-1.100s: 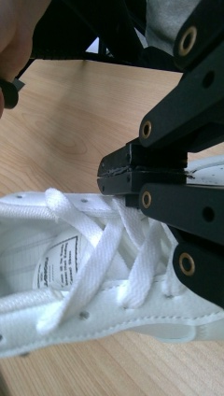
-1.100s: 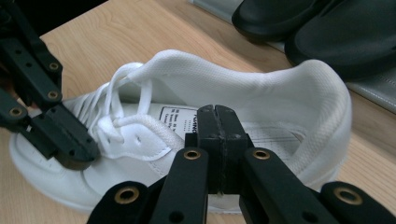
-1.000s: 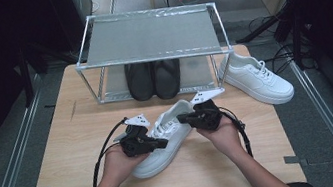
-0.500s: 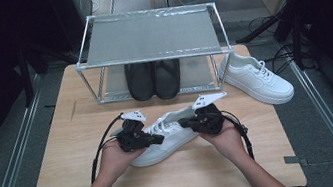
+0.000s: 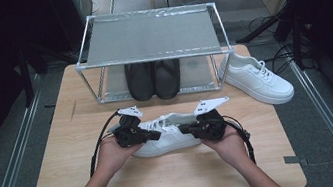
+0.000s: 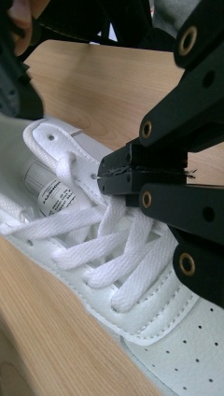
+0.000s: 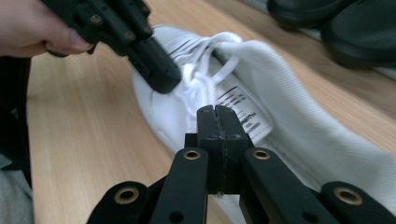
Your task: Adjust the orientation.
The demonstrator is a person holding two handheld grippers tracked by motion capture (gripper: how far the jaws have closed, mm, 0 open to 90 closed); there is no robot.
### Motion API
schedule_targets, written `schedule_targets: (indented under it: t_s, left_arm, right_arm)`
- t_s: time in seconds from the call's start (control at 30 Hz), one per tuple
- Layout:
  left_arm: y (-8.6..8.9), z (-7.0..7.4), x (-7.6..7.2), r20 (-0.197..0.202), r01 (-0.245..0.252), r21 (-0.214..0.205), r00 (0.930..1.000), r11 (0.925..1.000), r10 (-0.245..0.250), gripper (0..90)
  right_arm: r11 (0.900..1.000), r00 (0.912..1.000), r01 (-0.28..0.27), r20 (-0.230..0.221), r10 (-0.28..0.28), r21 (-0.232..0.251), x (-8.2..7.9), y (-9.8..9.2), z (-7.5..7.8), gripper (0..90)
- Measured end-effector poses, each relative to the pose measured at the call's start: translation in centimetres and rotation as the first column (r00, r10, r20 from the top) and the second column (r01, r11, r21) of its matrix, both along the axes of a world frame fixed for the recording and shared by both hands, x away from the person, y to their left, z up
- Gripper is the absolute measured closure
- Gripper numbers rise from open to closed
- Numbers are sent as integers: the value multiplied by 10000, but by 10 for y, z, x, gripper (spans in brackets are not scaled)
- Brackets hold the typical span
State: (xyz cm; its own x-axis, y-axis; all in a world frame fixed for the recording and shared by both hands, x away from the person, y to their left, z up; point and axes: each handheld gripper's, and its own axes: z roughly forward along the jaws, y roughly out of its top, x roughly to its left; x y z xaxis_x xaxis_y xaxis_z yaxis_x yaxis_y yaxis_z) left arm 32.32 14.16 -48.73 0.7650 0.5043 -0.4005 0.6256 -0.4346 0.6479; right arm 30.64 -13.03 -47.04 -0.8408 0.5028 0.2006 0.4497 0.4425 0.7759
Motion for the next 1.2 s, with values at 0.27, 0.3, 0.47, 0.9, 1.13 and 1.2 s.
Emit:
schedule_targets:
  t_s: [0.27, 0.3, 0.47, 0.9, 1.13, 1.2]
  left_arm:
    - [-1, 2, -3, 86, -56, 60, 9999, 10000, 56, 900]
    - [0, 3, -4, -50, -21, -64, 10000, 10000, 21, 900]
    - [7, 1, -12, -88, -235, 41, 9997, 9997, 235, 898]
    - [15, -7, -25, 48, -676, 539, 9977, 9963, 675, 898]
    - [18, -8, -22, 31, -651, 527, 9979, 9965, 650, 900]
    - [19, -8, -21, 34, -703, 528, 9975, 9961, 702, 900]
  right_arm:
    - [9993, 9993, 364, 1, -364, -65, 6, -1, 2, 900]
    - [9992, 9992, 399, -47, -399, -74, 7, -1, 2, 900]
    - [9993, 9998, 215, -18, -216, -320, 12, 6, 1, 900]
    - [9960, 9983, -580, 19, 582, -677, 21, 19, 1, 900]
    - [9929, 9960, -866, 141, 880, -816, 16, 24, 2, 900]
    - [9930, 9958, -892, 116, 904, -780, 15, 25, 2, 900]
